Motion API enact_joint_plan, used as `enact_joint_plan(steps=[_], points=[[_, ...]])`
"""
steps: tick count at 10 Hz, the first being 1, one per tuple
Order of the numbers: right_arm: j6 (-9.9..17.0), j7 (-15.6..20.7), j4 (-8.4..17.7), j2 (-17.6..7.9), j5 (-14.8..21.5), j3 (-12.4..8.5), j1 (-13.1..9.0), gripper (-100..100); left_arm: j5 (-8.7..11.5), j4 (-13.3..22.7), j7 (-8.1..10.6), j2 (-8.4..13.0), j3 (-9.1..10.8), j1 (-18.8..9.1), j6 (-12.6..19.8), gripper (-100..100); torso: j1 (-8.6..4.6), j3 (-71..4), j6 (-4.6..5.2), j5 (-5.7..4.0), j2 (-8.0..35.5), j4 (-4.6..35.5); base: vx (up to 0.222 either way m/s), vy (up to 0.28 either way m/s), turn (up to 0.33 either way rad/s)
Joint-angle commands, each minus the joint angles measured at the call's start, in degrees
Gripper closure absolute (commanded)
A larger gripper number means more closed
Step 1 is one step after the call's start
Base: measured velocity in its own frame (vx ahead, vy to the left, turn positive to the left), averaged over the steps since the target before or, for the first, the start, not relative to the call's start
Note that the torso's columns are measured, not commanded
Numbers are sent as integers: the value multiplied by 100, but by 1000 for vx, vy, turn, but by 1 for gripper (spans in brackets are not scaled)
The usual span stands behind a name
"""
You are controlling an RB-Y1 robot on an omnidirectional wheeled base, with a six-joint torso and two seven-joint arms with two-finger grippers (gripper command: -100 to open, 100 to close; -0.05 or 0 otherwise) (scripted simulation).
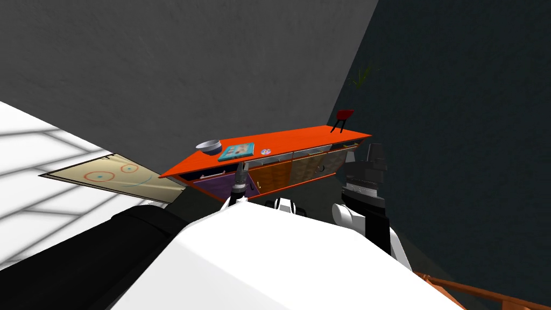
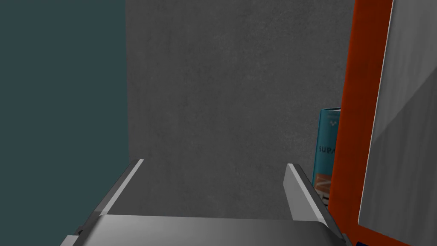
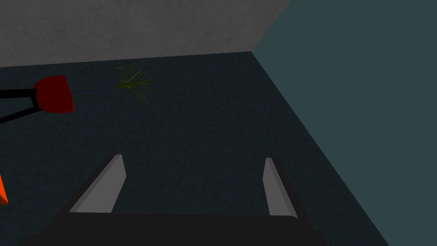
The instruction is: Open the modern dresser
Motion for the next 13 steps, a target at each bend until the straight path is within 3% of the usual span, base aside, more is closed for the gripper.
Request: enact_joint_plan(steps=[1, 13], points=[[0, 0, 0, 0, 0, 0, -1, 0, 73, 410, 66, -4, 68, -58, -238, -100, 9, 10, 2, 1, 20, 4, 60, -78, 55], [0, 0, 0, -1, 0, 0, -1, 0, 391, 2296, 324, -225, 321, -231, -1391, -100, 23, 12, 1, 6, 21, 6, 89, -95, 57]])
